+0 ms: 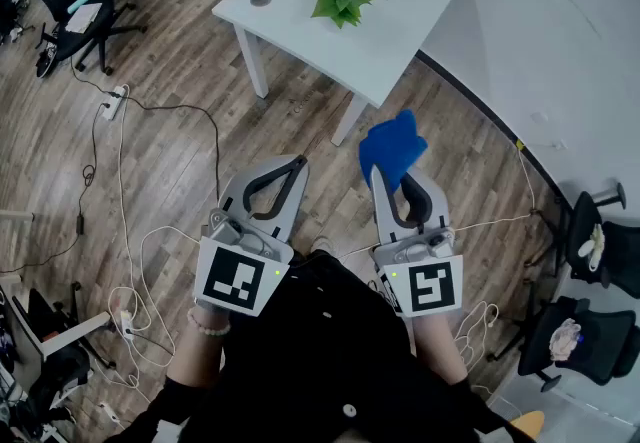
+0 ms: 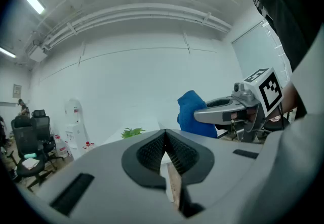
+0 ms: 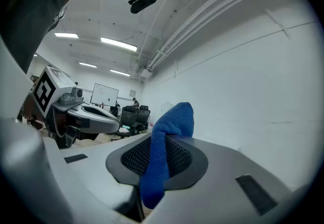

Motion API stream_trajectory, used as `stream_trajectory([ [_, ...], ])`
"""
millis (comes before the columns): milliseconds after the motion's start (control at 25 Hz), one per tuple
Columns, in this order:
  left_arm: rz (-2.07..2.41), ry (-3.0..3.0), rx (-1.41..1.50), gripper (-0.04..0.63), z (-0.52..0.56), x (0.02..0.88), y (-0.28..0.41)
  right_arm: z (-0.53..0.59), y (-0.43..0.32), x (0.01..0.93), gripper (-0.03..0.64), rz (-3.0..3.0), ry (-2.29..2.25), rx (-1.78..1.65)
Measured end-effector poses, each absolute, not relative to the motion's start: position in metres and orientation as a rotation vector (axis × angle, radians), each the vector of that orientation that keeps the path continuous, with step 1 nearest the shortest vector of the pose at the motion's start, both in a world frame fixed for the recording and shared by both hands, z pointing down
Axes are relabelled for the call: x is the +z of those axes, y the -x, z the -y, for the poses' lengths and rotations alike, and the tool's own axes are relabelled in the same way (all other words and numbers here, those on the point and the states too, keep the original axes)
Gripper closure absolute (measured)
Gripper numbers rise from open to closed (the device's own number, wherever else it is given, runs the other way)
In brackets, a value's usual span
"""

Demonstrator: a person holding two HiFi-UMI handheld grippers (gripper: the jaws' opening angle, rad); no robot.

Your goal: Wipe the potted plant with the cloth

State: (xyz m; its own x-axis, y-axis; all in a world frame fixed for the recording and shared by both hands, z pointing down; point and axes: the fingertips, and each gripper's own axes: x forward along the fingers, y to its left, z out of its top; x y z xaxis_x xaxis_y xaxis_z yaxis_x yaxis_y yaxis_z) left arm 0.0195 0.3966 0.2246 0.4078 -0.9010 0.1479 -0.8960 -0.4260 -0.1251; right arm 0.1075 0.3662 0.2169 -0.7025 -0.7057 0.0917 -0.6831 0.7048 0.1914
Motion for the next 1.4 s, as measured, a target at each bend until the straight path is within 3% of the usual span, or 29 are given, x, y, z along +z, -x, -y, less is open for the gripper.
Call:
stream_trajectory([
  [640, -1.681, 2.615, -0.3, 0.581, -0.392, 0.226, -0.013, -0.361, -0.104, 0.214, 0.532, 2.761, -1.144, -0.209],
  [1400, -1.57, 2.64, -0.284, 0.581, -0.39, 0.224, 0.042, -0.363, -0.059, 0.218, 0.532, 2.692, -1.278, -0.198],
])
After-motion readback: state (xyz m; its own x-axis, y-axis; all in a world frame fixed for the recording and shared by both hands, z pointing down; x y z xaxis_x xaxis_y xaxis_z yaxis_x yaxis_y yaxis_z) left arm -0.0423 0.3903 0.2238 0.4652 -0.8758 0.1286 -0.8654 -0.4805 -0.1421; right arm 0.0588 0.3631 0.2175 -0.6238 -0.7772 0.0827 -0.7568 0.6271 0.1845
